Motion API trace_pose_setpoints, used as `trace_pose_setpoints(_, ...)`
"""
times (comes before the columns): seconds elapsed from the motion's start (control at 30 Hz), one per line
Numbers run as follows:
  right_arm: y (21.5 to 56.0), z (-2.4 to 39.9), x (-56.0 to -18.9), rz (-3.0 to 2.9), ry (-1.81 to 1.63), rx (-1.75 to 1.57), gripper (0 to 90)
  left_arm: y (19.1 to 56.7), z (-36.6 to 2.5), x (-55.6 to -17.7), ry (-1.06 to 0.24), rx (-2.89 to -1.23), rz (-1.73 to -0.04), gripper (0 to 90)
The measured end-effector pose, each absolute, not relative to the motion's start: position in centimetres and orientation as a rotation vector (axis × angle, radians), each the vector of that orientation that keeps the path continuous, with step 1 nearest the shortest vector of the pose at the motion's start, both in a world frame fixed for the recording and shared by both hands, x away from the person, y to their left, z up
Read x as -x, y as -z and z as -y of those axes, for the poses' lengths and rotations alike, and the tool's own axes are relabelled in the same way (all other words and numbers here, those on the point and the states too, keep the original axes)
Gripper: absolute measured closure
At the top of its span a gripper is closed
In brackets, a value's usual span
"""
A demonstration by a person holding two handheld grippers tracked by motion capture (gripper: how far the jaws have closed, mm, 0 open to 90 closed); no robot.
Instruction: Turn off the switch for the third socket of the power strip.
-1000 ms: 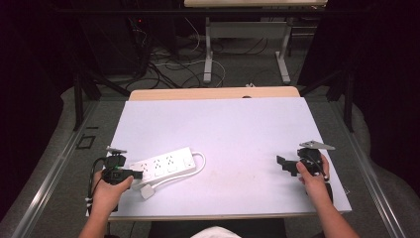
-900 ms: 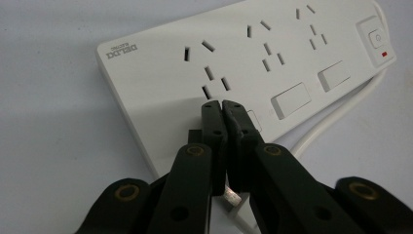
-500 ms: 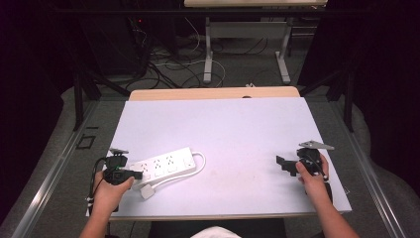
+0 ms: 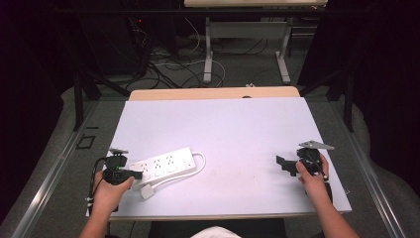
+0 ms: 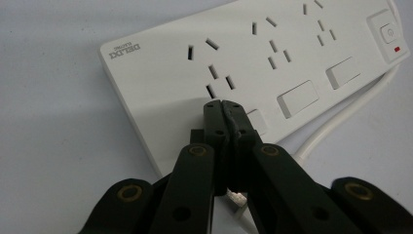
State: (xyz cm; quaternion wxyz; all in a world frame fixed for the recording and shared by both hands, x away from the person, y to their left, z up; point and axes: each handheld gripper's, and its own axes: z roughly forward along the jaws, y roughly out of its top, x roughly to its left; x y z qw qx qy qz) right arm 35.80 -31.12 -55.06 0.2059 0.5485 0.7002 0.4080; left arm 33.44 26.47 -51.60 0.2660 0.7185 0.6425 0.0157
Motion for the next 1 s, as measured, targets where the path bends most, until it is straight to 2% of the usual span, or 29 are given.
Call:
trace_pose_setpoints(0.6, 55.08, 31.25, -35.82, -1.948, -1.140, -1.535, 7.2, 51.62, -26.58, -33.46, -0.038, -1.933, -1.727, 89.7)
trace_pose_setpoints(1.0, 55.11, 31.23, -35.83, -1.949, -1.141, -1.538, 7.3, 51.15, -26.85, -33.34, -0.037, -1.925, -1.701, 82.4)
